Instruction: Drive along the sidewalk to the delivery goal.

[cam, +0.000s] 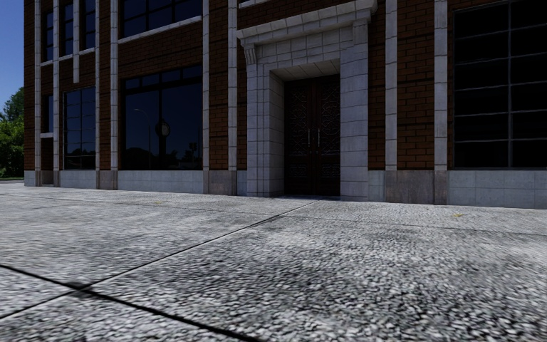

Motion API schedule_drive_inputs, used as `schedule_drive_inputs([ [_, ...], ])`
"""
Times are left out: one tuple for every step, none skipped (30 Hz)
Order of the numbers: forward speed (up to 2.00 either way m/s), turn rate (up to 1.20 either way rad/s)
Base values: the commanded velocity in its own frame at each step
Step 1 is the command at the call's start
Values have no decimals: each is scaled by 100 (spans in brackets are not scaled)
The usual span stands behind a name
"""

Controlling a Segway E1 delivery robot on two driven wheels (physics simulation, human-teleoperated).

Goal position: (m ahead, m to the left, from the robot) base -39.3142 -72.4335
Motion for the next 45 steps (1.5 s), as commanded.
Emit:
schedule_drive_inputs([
  [0,0],
  [0,0],
  [0,0],
  [0,0],
  [0,0],
  [0,0],
  [0,0],
  [0,0],
  [0,0],
  [0,0],
  [0,0],
  [0,0],
  [0,0],
  [0,0],
  [0,0],
  [0,0],
  [0,0],
  [0,0],
  [0,0],
  [0,0],
  [0,0],
  [0,0],
  [0,0],
  [0,0],
  [0,0],
  [0,0],
  [0,0],
  [0,0],
  [0,0],
  [0,0],
  [0,4],
  [0,21],
  [0,31],
  [0,31],
  [0,33],
  [0,30],
  [0,0],
  [0,0],
  [0,0],
  [0,0],
  [0,0],
  [0,0],
  [0,0],
  [0,0],
  [0,-4],
])
